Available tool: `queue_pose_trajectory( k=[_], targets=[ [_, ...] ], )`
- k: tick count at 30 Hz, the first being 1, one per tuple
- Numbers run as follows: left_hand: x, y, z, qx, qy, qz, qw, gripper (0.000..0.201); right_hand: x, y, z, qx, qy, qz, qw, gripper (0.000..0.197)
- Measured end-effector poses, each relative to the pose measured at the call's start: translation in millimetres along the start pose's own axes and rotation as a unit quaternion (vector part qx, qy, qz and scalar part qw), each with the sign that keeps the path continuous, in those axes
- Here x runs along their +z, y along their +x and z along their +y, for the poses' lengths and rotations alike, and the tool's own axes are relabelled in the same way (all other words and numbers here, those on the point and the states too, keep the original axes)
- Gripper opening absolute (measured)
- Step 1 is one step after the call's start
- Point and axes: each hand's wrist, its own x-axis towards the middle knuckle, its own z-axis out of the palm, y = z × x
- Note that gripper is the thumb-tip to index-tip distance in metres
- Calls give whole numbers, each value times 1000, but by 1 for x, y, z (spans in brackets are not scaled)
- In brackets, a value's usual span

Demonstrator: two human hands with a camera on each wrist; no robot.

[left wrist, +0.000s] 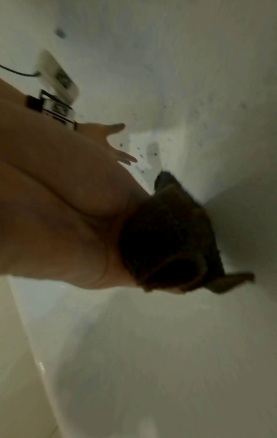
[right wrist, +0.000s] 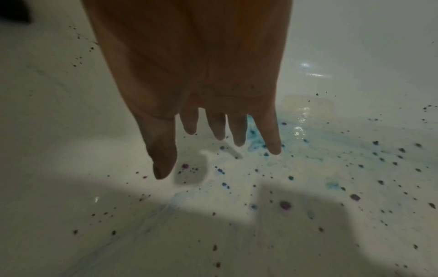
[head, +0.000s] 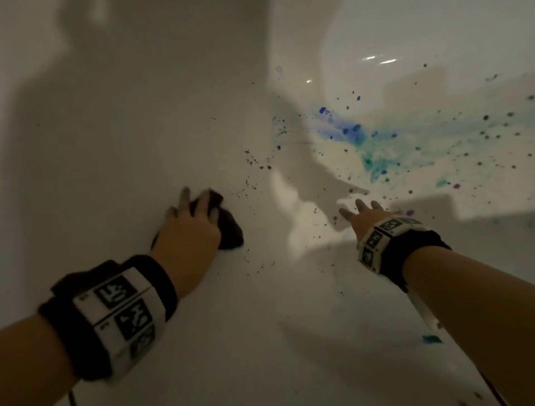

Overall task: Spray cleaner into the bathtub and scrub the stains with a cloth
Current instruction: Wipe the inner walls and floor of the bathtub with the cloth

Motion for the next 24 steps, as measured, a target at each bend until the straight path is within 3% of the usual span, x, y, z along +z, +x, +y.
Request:
queue_pose_trajectory(
  k=[3, 6, 9, 13, 14, 16, 18, 19, 21, 22, 24],
  targets=[
    [5, 9, -6, -124, -36, -76, 989, 68, 3, 5, 0, 3, -10, -3, 1000, 87],
    [16, 20, 22, -183, -123, -183, 958, 66, 9, 14, -1, 2, -6, -3, 1000, 83],
    [23, 15, 65, -169, -196, -273, 927, 67, 23, 22, -1, -7, -9, 0, 1000, 82],
    [33, -3, 111, -54, -212, -346, 913, 63, 35, 27, 6, -10, -30, 13, 999, 87],
    [32, -11, 116, -1, -192, -337, 922, 60, 34, 26, 9, -9, -29, 12, 999, 86],
    [25, -18, 119, 108, -170, -245, 948, 60, 31, 24, 15, -1, -26, 7, 1000, 86],
    [12, -24, 106, 174, -214, -211, 938, 77, 27, 25, 20, 8, -28, 11, 1000, 87],
    [4, -27, 95, 179, -246, -217, 928, 75, 25, 25, 23, 13, -31, 12, 999, 88],
    [-7, -33, 69, 142, -301, -184, 925, 51, 21, 27, 27, 21, -36, 15, 999, 90],
    [-13, -37, 56, 118, -288, -160, 937, 41, 20, 28, 29, 26, -36, 16, 999, 91],
    [-11, -35, 38, 71, -183, -97, 976, 45, 18, 29, 29, 29, -36, 14, 999, 92]
  ],
)
